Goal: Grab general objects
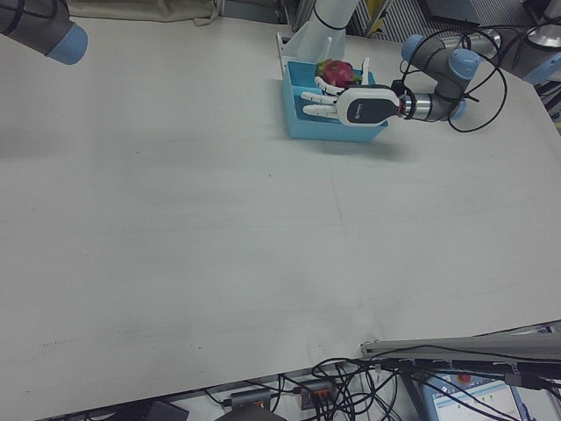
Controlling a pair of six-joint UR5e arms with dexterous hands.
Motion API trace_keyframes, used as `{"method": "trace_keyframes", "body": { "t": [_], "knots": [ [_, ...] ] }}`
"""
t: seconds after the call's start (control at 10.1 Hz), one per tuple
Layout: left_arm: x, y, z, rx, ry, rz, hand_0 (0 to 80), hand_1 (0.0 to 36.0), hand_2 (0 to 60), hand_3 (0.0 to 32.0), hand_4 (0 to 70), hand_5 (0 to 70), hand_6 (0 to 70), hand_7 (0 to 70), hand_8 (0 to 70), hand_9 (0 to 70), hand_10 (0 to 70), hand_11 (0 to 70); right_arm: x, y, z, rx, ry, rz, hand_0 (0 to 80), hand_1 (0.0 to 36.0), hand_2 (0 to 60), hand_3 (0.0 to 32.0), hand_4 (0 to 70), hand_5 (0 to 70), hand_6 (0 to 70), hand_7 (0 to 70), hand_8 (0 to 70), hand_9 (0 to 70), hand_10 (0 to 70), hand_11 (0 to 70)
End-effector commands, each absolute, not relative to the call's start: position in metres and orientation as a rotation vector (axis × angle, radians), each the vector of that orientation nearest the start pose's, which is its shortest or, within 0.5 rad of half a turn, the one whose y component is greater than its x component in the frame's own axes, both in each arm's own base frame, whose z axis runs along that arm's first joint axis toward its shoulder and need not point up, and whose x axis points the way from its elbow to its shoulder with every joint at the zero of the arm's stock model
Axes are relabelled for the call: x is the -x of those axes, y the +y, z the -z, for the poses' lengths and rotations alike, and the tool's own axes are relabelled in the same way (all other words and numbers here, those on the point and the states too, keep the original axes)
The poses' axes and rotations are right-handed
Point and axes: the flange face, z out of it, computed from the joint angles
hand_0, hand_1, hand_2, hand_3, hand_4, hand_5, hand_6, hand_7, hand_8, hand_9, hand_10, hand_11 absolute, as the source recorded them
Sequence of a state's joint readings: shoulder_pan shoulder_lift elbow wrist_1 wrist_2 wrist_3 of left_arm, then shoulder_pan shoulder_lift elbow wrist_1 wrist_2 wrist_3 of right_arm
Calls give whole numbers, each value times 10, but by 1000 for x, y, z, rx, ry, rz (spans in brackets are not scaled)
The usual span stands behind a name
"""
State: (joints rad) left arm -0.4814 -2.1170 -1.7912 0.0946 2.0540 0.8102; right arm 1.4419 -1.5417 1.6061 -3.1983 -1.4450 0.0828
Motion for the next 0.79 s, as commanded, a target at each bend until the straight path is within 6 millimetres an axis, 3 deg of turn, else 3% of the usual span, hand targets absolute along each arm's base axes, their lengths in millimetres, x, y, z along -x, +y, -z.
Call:
{"method": "trace_keyframes", "body": {
  "t": [0.0, 0.2, 0.39, 0.49, 0.59, 0.69],
  "knots": [
    [-520, -374, -275, 546, 2088, 178, 483, 100, 0, 0, 241, 151, 156, 297, 21, 45, 28, 49, -80, -518, -661, -95, 2188, 2172, 0, 0, 0, 0, 0, 0, 0, 0, 0, 0, 0, 0],
    [-515, -374, -273, 546, 2082, 186, 487, 107, 0, 0, 239, 156, 162, 310, 24, 48, 49, 80, -80, -518, -661, -95, 2187, 2174, 0, 0, 0, 0, 0, 0, 0, 0, 0, 0, 0, 0],
    [-477, -420, -279, 455, 2084, 263, 491, 113, 5, 0, 251, 163, 193, 369, 44, 69, 81, 127, -80, -518, -661, -95, 2188, 2172, 0, 0, 0, 0, 0, 0, 0, 0, 0, 0, 0, 0],
    [-452, -448, -281, 395, 2093, 304, 500, 119, 31, 0, 310, 202, 276, 486, 91, 165, 148, 225, -80, -518, -661, -95, 2188, 2172, 0, 0, 0, 0, 0, 0, 0, 0, 0, 0, 0, 0],
    [-422, -476, -282, 334, 2102, 350, 498, 78, 32, 0, 448, 291, 491, 700, 310, 460, 418, 594, -80, -518, -661, -95, 2188, 2172, 0, 0, 0, 0, 0, 0, 0, 0, 0, 0, 0, 0],
    [-386, -507, -285, 258, 2112, 401, 493, 37, 38, 0, 586, 409, 694, 700, 515, 700, 661, 700, -80, -518, -661, -95, 2188, 2172, 0, 0, 0, 0, 0, 0, 0, 0, 0, 0, 0, 0]
  ]
}}
